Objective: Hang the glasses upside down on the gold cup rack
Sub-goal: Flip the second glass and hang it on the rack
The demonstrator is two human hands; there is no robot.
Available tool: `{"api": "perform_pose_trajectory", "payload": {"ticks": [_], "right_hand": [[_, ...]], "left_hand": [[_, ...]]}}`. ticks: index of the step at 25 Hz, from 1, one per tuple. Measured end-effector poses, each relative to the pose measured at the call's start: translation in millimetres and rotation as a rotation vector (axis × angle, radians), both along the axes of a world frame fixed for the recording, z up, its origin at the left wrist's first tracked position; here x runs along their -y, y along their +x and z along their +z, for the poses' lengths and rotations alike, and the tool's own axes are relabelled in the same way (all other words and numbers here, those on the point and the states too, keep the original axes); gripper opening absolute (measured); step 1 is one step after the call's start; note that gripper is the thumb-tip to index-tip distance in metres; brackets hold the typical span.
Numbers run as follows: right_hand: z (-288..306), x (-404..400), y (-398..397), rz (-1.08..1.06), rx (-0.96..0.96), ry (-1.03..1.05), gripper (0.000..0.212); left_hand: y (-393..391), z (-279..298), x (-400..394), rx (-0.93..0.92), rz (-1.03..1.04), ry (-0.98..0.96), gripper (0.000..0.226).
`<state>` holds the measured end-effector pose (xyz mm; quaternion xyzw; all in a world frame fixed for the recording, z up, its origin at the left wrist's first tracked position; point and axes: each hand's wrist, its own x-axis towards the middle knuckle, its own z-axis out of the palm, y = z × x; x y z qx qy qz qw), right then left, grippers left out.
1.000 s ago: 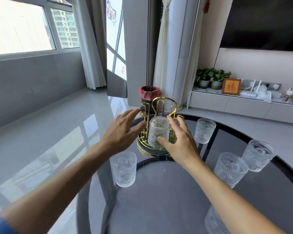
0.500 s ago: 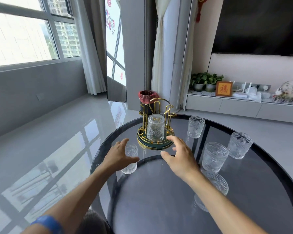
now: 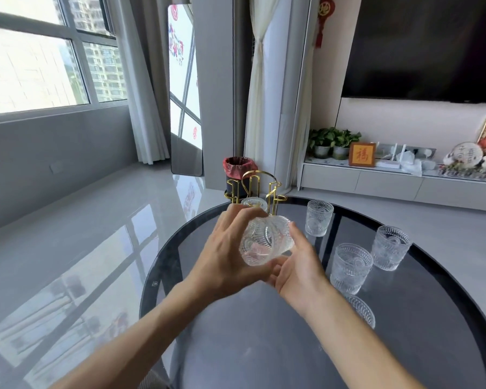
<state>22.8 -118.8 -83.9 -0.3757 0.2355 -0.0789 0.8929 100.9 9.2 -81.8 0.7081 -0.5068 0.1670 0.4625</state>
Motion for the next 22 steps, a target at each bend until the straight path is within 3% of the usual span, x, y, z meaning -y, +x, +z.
{"api": "perform_pose_trajectory", "payload": {"ticks": [4,7,10,14,19,22], "right_hand": [[11.8,21.3,-4.4,-0.022,0.055,0.004,0.053],[12.2,48.0,-2.4,-0.127,-0.006,-0.166,0.042],[18.1,82.7,14.5,-0.34,0.002,-0.345,0.039],[32.4,119.9,50.9,-0.536,0.108,-0.757,0.032],[18.5,149.3,107.1,-0.411,0.171,-1.382,0.045],[7.2,161.6,121.5,-0.318,0.163,-1.582,0.047]], "left_hand": [[-2.6,0.1,22.7,0.072,-0.016,0.052,0.065],[11.1,-5.6,32.7,0.075,-0.071,0.127,0.053],[46.7,-0.2,47.8,0.098,0.074,0.093,0.037],[112.4,24.3,88.7,0.09,0.277,0.226,0.039],[184.8,35.2,128.3,0.056,0.237,0.601,0.057],[202.7,31.8,131.7,0.037,0.248,0.631,0.055]]}}
